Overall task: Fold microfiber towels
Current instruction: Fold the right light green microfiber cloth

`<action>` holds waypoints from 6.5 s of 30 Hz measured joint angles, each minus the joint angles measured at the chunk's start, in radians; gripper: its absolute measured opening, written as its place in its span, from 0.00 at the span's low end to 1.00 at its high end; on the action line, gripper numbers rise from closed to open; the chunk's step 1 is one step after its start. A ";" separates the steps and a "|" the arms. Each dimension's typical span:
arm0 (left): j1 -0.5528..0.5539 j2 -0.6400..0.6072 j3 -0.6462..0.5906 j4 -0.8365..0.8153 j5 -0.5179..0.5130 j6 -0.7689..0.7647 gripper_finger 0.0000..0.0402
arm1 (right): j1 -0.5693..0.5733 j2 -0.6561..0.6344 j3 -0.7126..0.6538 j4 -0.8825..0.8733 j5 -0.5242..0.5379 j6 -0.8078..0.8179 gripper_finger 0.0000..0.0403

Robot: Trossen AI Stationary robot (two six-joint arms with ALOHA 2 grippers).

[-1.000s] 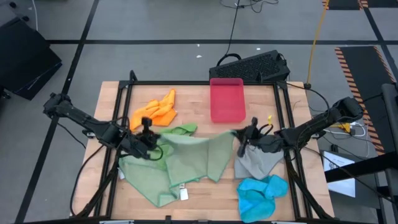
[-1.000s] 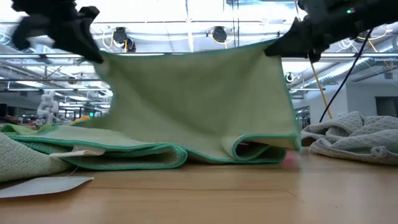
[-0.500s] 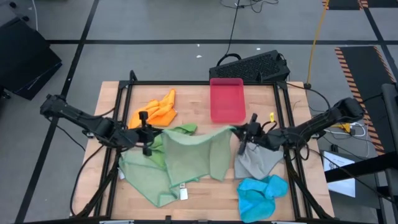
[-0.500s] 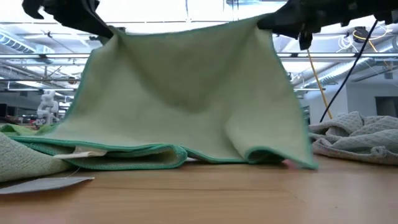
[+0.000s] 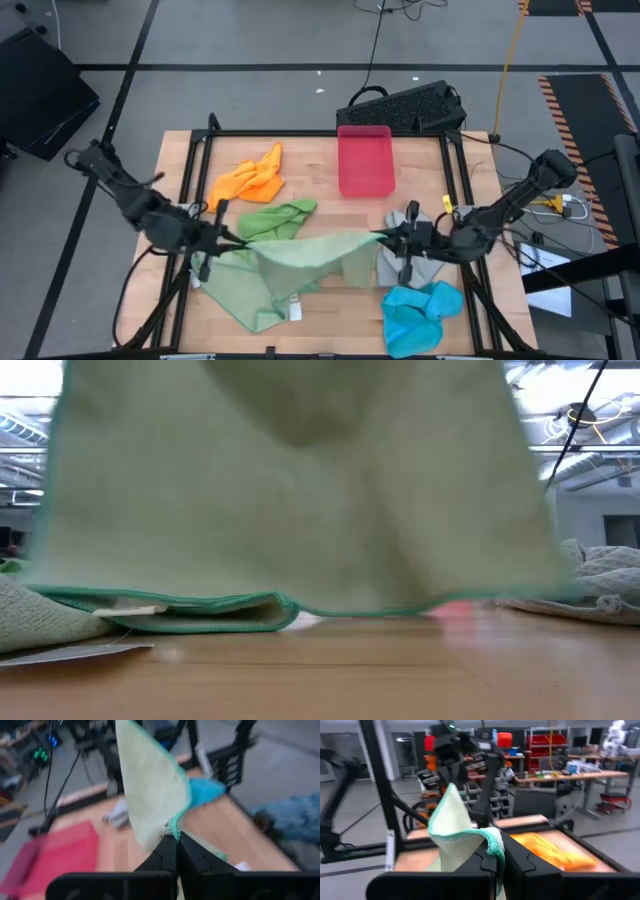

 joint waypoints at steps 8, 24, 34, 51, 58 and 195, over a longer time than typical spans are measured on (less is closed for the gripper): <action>-0.023 -0.002 0.118 -0.196 -0.251 0.069 0.01 | -0.013 0.004 0.066 -0.062 0.078 -0.130 0.00; 0.404 0.008 -0.213 -0.247 -0.217 0.021 0.01 | -0.300 -0.016 -0.237 -0.096 0.004 0.110 0.00; 0.381 0.009 -0.217 -0.207 0.142 -0.059 0.01 | -0.311 -0.023 -0.305 -0.097 -0.236 0.270 0.00; 0.310 0.028 -0.376 -0.072 0.207 -0.184 0.01 | -0.311 -0.023 -0.540 0.021 -0.435 0.525 0.00; 0.307 0.028 -0.430 -0.004 0.220 -0.192 0.01 | -0.313 -0.023 -0.543 0.015 -0.447 0.528 0.00; -0.203 0.305 -0.457 0.116 -0.174 -0.843 0.39 | -0.279 0.621 -0.164 0.499 -0.499 0.367 0.29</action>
